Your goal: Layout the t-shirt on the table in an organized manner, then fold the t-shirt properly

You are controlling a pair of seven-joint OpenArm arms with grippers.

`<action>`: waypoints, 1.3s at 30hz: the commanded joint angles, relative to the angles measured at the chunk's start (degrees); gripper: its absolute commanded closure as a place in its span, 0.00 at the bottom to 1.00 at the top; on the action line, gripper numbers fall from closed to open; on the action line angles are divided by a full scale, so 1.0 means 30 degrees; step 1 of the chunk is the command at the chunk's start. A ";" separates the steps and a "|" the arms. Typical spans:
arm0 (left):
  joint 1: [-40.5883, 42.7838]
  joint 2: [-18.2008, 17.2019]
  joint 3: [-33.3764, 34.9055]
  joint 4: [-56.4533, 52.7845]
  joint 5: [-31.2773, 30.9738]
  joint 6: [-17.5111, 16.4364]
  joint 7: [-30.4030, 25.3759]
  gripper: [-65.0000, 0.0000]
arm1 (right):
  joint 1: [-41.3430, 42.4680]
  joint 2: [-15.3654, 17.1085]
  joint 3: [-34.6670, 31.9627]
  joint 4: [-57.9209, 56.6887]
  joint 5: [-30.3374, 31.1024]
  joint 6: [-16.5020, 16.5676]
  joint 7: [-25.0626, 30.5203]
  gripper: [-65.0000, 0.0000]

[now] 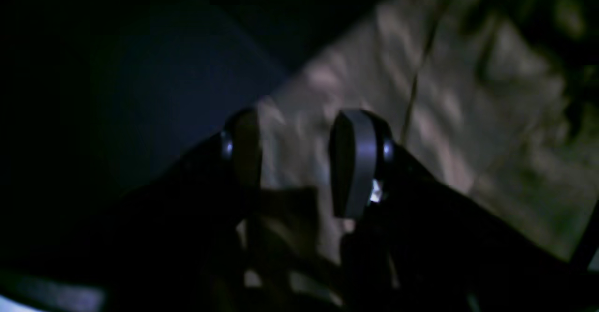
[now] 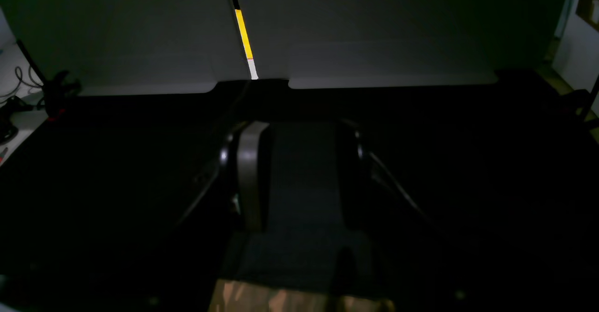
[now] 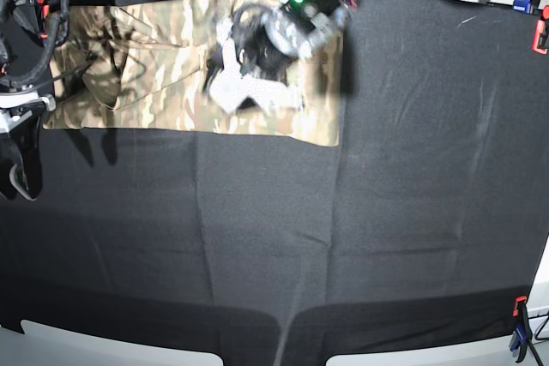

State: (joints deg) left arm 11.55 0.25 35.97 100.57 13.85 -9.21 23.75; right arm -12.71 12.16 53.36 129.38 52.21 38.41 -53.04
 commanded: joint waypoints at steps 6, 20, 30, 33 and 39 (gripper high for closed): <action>-0.0481 0.0211 0.0029 0.4860 0.0044 0.0386 0.2951 0.62 | 0.0168 0.0998 0.0087 0.0284 -0.1778 0.0058 0.0444 0.55; -0.0372 0.0168 0.0029 0.5705 0.0080 0.0372 0.3810 0.62 | 0.0219 0.1027 0.0087 0.0299 -0.1807 0.0066 -0.0860 0.27; -0.0947 -0.0277 -0.0831 0.5705 0.2608 0.1814 0.5100 0.62 | 0.0211 0.1013 0.0087 0.0299 -0.2674 0.0058 -0.0903 0.27; -0.1275 -0.1093 -0.2732 0.5705 0.2565 0.3446 0.5238 0.62 | 0.0219 0.1013 0.0087 0.0291 -0.3548 0.0058 -0.1479 0.27; -0.1275 -0.2390 -0.6798 0.5727 -0.0823 0.3708 0.5217 0.62 | 0.0219 0.1035 0.0087 -0.0678 -0.3832 0.0073 -0.2273 0.27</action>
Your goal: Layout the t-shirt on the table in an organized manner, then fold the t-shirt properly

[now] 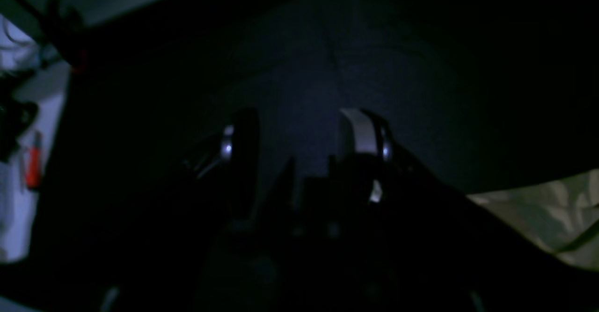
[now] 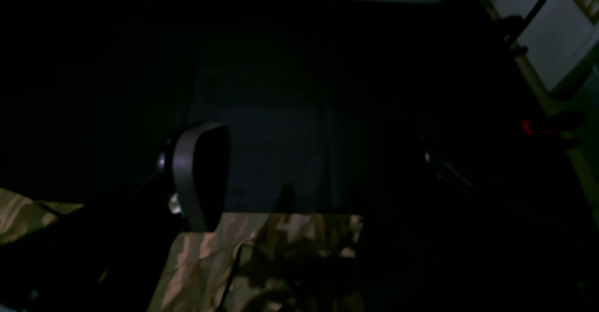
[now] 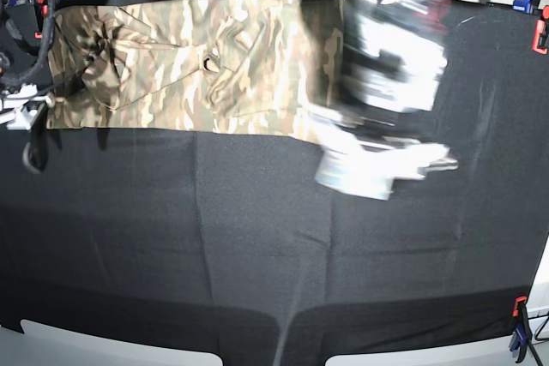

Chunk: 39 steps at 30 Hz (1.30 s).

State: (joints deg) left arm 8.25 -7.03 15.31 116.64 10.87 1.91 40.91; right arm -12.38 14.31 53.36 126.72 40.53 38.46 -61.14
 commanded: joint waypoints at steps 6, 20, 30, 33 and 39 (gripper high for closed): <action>-0.0444 -0.0430 -0.0539 0.0408 -0.2535 -0.0816 -0.0619 0.62 | 0.0109 0.0780 0.0080 -0.4750 0.0437 0.0514 0.0619 0.27; -0.0699 -0.0423 -0.0539 0.0408 -0.5559 -0.1290 -0.0634 0.62 | 0.0102 0.6069 0.0080 -1.5548 0.4597 0.0514 -0.1224 0.27; -0.0692 -0.0430 -0.0539 0.0408 -0.6018 -0.1290 -0.0627 0.62 | 0.0109 0.7803 -0.2295 -2.0735 1.0375 0.0514 -0.6222 0.27; -0.0685 -0.0430 -0.0539 0.0408 -0.6018 -0.1290 -0.0619 0.62 | 0.0109 0.7817 -0.3169 -2.0961 0.9661 0.0514 -0.5770 0.27; -0.0692 -0.0430 -0.0539 0.0408 -0.6011 -0.1290 -0.0619 0.62 | 0.0109 0.7883 -0.3672 -2.0961 0.5093 0.0514 -0.1851 0.27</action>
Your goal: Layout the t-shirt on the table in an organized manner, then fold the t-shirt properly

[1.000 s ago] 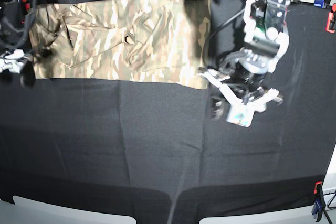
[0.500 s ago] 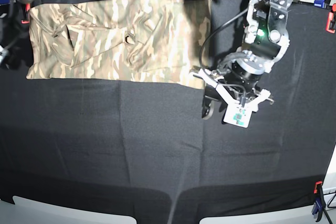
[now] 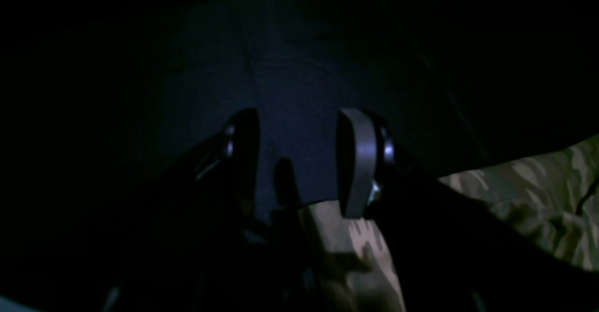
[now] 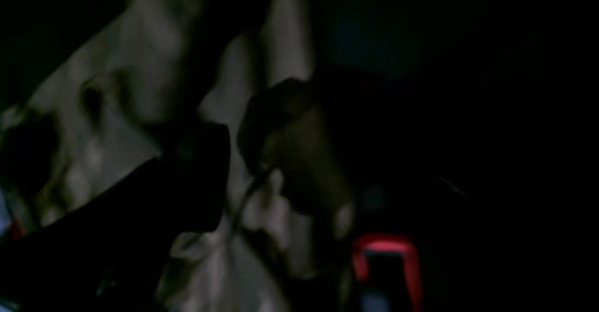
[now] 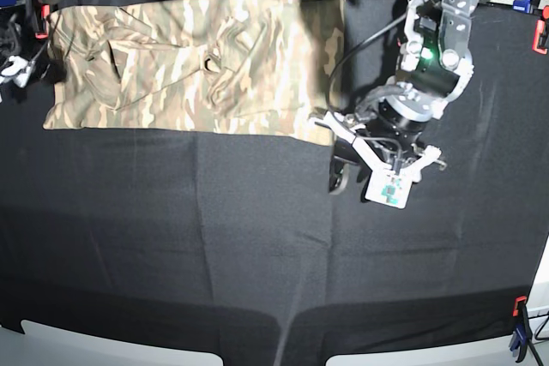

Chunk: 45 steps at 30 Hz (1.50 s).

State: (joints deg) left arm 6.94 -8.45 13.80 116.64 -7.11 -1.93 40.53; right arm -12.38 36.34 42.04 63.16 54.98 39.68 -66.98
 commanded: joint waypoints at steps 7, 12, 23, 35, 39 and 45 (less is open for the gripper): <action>-0.0255 0.0044 -0.0036 0.0408 -0.0015 -0.0007 -0.0503 0.62 | 0.0102 0.0423 -0.0204 0.0226 -0.0699 0.0106 0.0780 0.27; -0.0248 0.0044 -0.0036 0.0408 -0.0015 -0.0007 -0.0488 0.62 | 0.0095 0.0124 -0.1967 0.0226 -0.0124 0.0106 0.0175 0.27; -0.0248 0.0044 -0.0036 0.0408 -0.0015 -0.0007 -0.0503 0.62 | 0.0102 0.0117 -0.5180 0.0233 0.4881 0.0106 -0.3242 0.27; -0.0248 0.0044 -0.0036 0.0408 -0.0015 -0.0007 -0.0488 0.62 | 0.0102 0.0160 -0.5537 0.0233 0.7570 0.0106 -0.3825 0.27; -0.0248 0.0044 -0.0036 0.0408 -0.0015 -0.0007 -0.0495 0.62 | 0.0109 0.0146 -0.5537 0.0233 1.0006 0.0106 -0.3905 0.27; -0.0240 0.0044 -0.0036 0.0408 -0.0015 -0.0007 -0.0481 0.62 | 0.0109 0.0102 -0.5537 0.0233 1.0006 0.0106 -0.3971 0.27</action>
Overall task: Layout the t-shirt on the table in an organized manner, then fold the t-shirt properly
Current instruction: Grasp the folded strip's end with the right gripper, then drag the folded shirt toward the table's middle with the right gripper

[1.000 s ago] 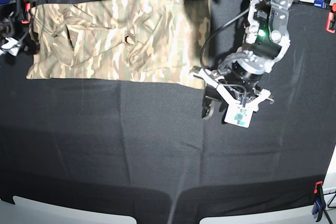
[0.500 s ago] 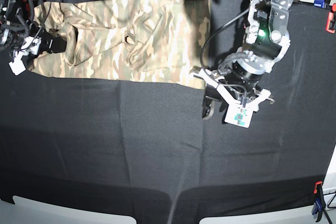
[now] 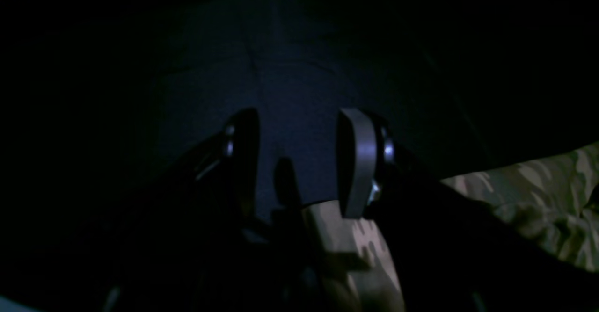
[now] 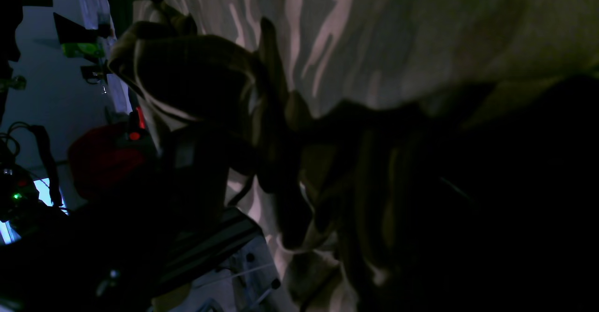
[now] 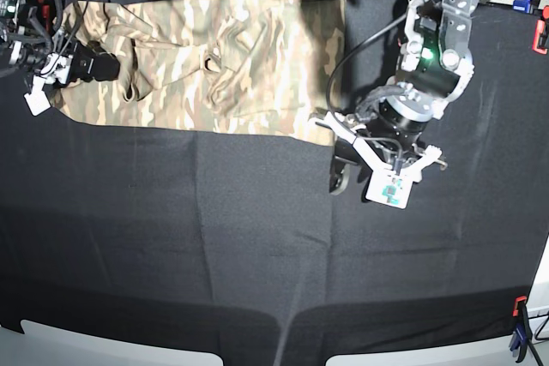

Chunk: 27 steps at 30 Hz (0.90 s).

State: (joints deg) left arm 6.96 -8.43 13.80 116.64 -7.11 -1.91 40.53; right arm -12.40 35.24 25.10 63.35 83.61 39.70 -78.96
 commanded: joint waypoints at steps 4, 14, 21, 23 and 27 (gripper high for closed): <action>-0.0240 0.0036 -0.0036 0.0408 -0.0022 -0.0015 -0.0423 0.62 | 0.0168 -0.0204 0.0102 0.0168 0.0462 0.0099 0.0452 0.28; -0.0153 0.0036 -0.0036 0.0408 -0.0015 -0.0015 -0.0357 0.62 | 0.1661 -0.2681 0.0109 0.0168 -0.2164 0.0099 0.0444 0.29; -0.0160 0.0036 -0.0036 0.0408 -0.0015 -0.0015 -0.0364 0.62 | 0.2215 -0.2543 0.0109 0.0182 -0.2259 0.0099 0.0364 0.90; -0.0153 0.0036 -0.0036 0.0408 -0.0015 -0.0015 -0.0335 0.62 | 0.2528 -0.2455 0.0131 0.0182 -0.2259 0.0099 0.0386 1.00; -0.0146 0.0036 -0.0036 0.0408 -0.0015 -0.0022 0.0838 0.62 | 0.3687 -0.1894 0.0146 0.0182 -0.2266 0.0099 0.0721 1.00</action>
State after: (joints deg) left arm 7.16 -8.43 13.80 116.64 -7.14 -1.93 44.73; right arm -2.63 27.77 25.08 63.00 74.85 40.07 -78.43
